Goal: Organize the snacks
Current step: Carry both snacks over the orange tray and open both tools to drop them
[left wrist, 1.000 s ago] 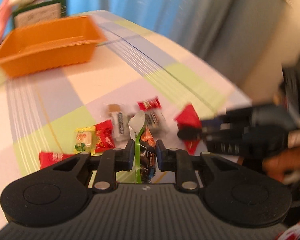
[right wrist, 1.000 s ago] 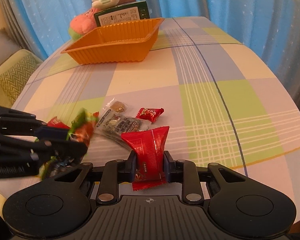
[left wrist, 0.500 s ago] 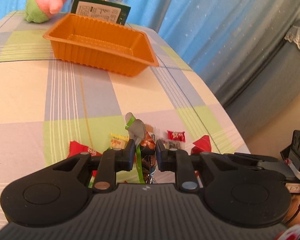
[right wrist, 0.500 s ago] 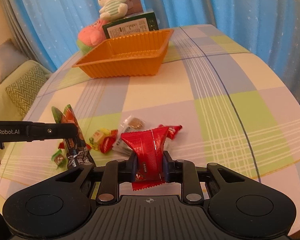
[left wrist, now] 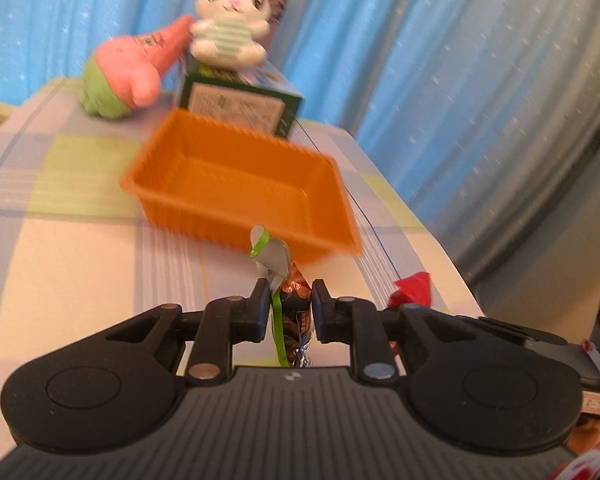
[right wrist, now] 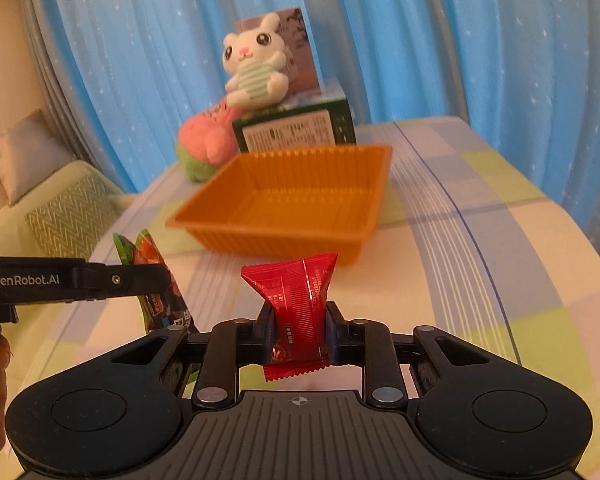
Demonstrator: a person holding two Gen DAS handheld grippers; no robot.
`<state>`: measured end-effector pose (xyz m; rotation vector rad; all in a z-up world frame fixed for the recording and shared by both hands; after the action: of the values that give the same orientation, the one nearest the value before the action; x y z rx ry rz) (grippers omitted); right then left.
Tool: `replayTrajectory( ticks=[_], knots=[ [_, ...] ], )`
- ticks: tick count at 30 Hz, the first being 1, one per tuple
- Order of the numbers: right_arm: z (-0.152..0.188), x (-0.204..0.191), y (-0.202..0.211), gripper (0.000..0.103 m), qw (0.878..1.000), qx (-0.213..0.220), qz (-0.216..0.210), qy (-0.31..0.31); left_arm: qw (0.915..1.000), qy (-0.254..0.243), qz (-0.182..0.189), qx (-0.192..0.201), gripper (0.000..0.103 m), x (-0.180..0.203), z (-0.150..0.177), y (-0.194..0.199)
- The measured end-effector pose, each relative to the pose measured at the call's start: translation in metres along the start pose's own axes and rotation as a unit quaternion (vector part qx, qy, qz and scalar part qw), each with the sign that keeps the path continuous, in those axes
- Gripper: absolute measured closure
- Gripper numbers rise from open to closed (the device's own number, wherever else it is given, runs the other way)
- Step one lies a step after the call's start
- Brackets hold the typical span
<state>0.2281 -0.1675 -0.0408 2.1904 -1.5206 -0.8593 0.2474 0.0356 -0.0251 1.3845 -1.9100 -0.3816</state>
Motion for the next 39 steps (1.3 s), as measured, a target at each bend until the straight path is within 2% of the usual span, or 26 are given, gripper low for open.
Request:
replayTrajectory(
  ticks=[6,10,15,23,25,27,39],
  knots=[
    [-0.049,0.003,-0.045,0.078,0.999,0.040,0.010,-0.008,0.9989,0.009,-0.032,0.034,0.084,-0.016,-0.052,-0.030],
    [-0.071,0.013,-0.075,0.078,0.998,0.056,0.020,-0.025,0.9984,0.017,-0.033,0.043,0.084,-0.027,-0.080,-0.054],
    [-0.083,0.021,-0.111,0.078,0.998,0.044,0.030,-0.020,0.9984,0.023,-0.030,0.042,0.084,-0.036,-0.102,-0.079],
    [-0.075,0.030,-0.145,0.078,0.999,0.004,0.042,-0.020,0.9985,0.043,-0.034,0.010,0.084,-0.052,-0.103,-0.114],
    [-0.072,0.032,-0.148,0.078,0.999,-0.002,0.042,-0.023,0.9979,0.049,-0.041,0.006,0.077,-0.055,-0.101,-0.117],
    [-0.070,0.033,-0.150,0.078,0.999,-0.006,0.041,-0.027,0.9977,0.048,-0.046,0.012,0.069,-0.056,-0.099,-0.115],
    [-0.078,0.032,-0.150,0.078,0.999,-0.014,0.016,-0.035,0.9974,0.036,-0.061,0.016,0.069,-0.056,-0.081,-0.091]
  ],
)
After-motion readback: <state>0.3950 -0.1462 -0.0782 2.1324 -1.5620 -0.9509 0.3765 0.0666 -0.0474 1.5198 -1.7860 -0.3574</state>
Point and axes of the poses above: each gripper's, at about its wrist camera, not at the fingertips, and y roughly against the way its jaws point, x to its right, z to its underside, the point moved 2 cm from there along -y, roughly the way its jaws point, and after that the axes turned 2 degrees about y, right-handed, at the moved point
